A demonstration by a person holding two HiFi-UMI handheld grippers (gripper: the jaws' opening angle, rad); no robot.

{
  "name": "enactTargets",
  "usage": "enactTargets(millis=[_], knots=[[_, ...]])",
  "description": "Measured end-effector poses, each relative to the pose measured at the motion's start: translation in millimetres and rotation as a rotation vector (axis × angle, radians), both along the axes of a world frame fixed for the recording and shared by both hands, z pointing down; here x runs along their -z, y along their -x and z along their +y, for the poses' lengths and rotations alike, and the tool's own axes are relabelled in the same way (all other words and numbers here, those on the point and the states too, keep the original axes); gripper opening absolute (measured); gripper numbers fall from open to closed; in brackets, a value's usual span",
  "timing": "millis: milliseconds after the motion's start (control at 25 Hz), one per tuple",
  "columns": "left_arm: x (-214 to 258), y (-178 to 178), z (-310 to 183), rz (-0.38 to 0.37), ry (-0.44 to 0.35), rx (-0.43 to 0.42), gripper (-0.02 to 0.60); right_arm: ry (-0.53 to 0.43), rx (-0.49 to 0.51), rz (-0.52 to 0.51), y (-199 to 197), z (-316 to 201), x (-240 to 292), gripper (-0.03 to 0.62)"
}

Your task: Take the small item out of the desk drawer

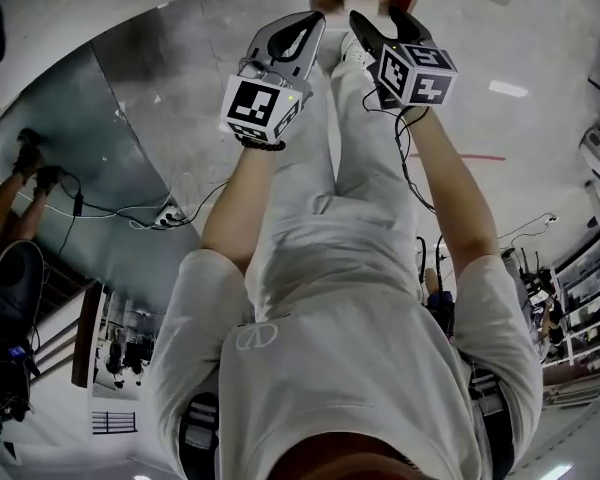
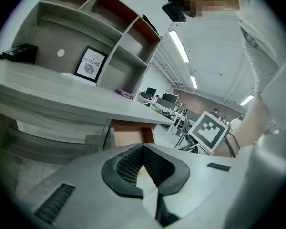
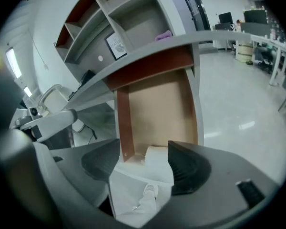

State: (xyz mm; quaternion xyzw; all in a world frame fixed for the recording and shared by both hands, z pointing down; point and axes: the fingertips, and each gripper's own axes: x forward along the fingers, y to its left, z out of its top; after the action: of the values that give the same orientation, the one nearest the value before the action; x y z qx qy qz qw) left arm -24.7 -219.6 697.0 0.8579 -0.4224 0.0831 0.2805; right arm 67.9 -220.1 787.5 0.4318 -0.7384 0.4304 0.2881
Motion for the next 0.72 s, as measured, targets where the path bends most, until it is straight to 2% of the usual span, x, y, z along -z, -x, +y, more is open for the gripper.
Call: enactTargets(millis=[240,480,720], knots=[[-27.6,9.0,2.6,0.016,0.023,0.012,-0.002,0.052,0.006,0.06,9.2,2.3,-36.3,0.319],[-36.9,-13.7,-4.7,0.044,0.03,0.013,-0.002,0.105,-0.002,0.096,-4.1,-6.5,-58.3,0.319],[-48.8,-4.0,-0.5,0.053,0.039,0.015,-0.002,0.125,-0.022,0.134,2.9,-11.0,-74.1,0.319]])
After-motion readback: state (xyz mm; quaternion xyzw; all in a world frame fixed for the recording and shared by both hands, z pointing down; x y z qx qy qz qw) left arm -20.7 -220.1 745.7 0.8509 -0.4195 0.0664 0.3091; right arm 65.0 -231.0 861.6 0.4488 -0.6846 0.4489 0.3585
